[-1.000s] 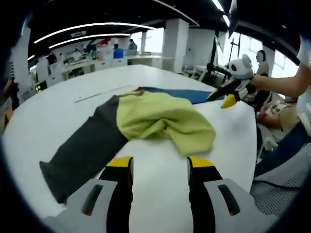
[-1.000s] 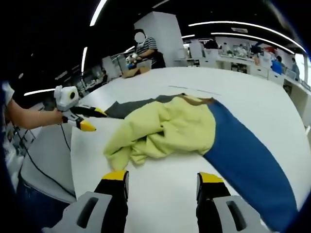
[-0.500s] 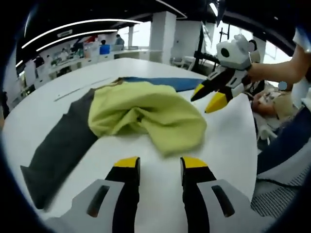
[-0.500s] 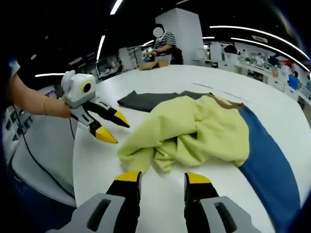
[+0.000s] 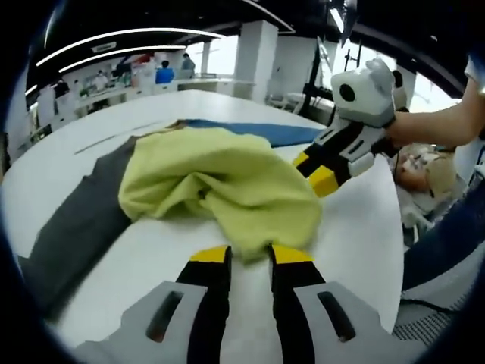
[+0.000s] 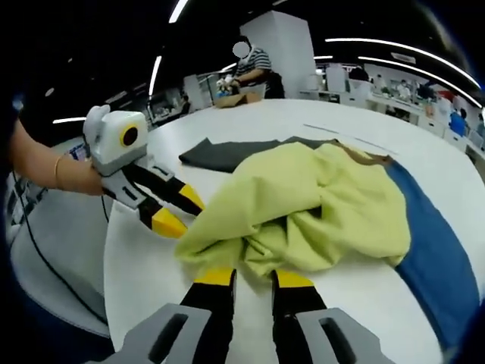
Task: Fold the garment on the visible template until the final outline fits inside the template.
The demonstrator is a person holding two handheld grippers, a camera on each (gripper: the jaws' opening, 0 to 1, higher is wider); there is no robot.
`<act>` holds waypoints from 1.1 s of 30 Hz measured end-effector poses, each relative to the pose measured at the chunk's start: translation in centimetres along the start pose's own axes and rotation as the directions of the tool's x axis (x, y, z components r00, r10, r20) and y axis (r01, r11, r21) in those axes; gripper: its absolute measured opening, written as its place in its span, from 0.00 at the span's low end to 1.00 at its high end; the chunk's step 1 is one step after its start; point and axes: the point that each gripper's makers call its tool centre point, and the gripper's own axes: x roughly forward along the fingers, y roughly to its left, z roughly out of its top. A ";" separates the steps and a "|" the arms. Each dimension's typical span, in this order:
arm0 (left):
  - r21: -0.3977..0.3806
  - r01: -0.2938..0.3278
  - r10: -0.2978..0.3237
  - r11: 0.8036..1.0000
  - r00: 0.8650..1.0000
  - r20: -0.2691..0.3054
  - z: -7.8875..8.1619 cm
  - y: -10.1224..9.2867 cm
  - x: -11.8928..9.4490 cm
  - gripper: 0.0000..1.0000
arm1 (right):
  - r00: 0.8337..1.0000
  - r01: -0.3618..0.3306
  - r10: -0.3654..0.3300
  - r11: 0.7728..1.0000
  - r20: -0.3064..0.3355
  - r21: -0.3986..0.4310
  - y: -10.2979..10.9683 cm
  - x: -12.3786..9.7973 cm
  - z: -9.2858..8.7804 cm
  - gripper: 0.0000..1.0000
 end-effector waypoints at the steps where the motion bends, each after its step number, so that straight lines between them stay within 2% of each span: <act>1: -0.021 -0.001 0.001 1.000 1.000 0.015 0.3 0.0 0.1 0.12 | 1.000 0.002 -0.002 1.000 -0.001 0.000 0.0 0.1 0.0 0.10; 5: -0.041 -0.008 0.009 0.999 0.999 0.040 1.0 0.0 0.1 0.02 | 1.000 0.017 -0.017 1.000 -0.004 0.020 -0.4 0.3 -0.1 0.00; 12: -0.106 -0.006 0.014 0.994 0.997 0.082 2.5 0.2 -0.5 0.00 | 0.999 0.022 -0.023 0.999 0.024 0.041 -0.6 -0.5 0.7 0.00; 16: -0.152 -0.009 0.029 0.988 0.991 0.130 4.0 0.5 -1.8 0.00 | 0.998 0.029 -0.032 0.998 0.047 0.055 -0.8 -1.5 1.5 0.00; 22: -0.182 -0.043 0.070 0.982 0.987 0.142 5.3 1.3 -3.8 0.00 | 0.997 0.039 -0.045 0.995 0.063 0.089 -1.1 -3.5 2.3 0.00; 33: -0.207 -0.121 0.156 0.971 0.974 0.163 6.6 2.2 -7.5 0.00 | 0.996 0.067 -0.073 0.990 0.043 0.123 -1.4 -7.3 2.2 0.00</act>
